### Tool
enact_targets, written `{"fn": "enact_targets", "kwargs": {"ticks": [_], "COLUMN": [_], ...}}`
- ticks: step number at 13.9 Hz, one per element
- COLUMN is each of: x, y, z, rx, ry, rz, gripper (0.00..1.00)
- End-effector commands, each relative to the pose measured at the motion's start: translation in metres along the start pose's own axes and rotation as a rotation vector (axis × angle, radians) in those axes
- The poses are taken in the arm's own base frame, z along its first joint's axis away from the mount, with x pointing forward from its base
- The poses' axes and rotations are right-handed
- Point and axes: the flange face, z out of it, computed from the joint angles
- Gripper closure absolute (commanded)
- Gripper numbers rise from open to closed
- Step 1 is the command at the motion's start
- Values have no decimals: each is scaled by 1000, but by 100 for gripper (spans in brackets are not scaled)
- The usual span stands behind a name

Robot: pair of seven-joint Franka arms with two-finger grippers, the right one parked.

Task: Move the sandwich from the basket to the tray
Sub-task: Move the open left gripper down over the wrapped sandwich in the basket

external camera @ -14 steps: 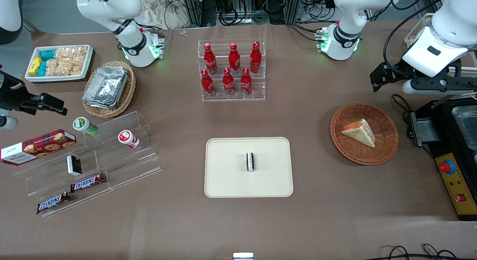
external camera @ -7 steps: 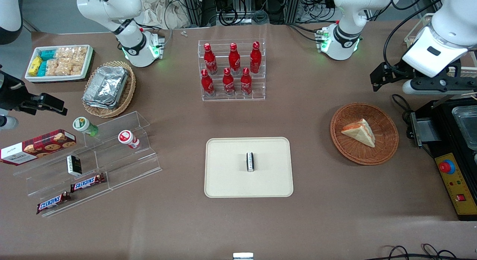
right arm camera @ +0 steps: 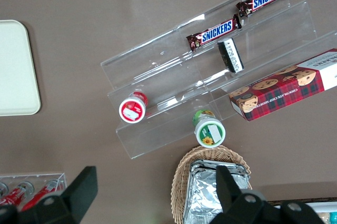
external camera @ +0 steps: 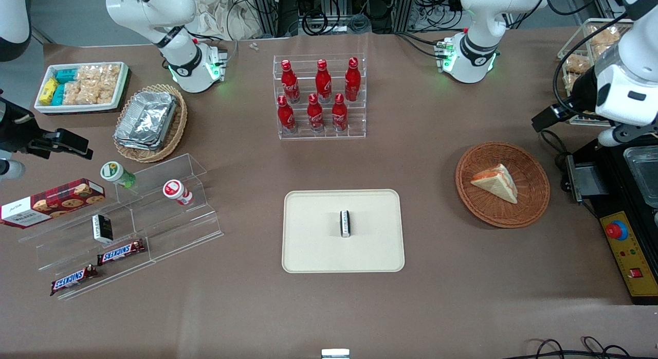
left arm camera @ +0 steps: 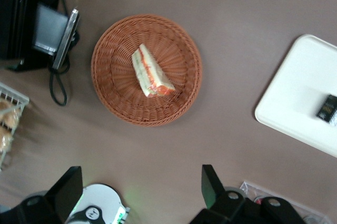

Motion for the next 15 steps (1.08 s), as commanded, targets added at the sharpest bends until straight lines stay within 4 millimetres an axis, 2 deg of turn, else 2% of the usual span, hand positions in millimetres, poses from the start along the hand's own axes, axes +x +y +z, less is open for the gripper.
{"fn": "enact_targets", "kwargs": {"ticks": [1, 2, 4, 7, 9, 12, 15], "x": [-12, -16, -25, -22, -20, -6, -5], "y": [-26, -40, -53, -48, -46, -39, -38], "z": [20, 27, 56, 101, 136, 190, 244], "rx": [-24, -52, -76, -84, -91, -77, -86], "ry": [24, 45, 62, 66, 72, 55, 66], "rz": [-118, -151, -217, -345, -367, -401, -403], "gripper": [0, 0, 0, 0, 0, 0, 0]}}
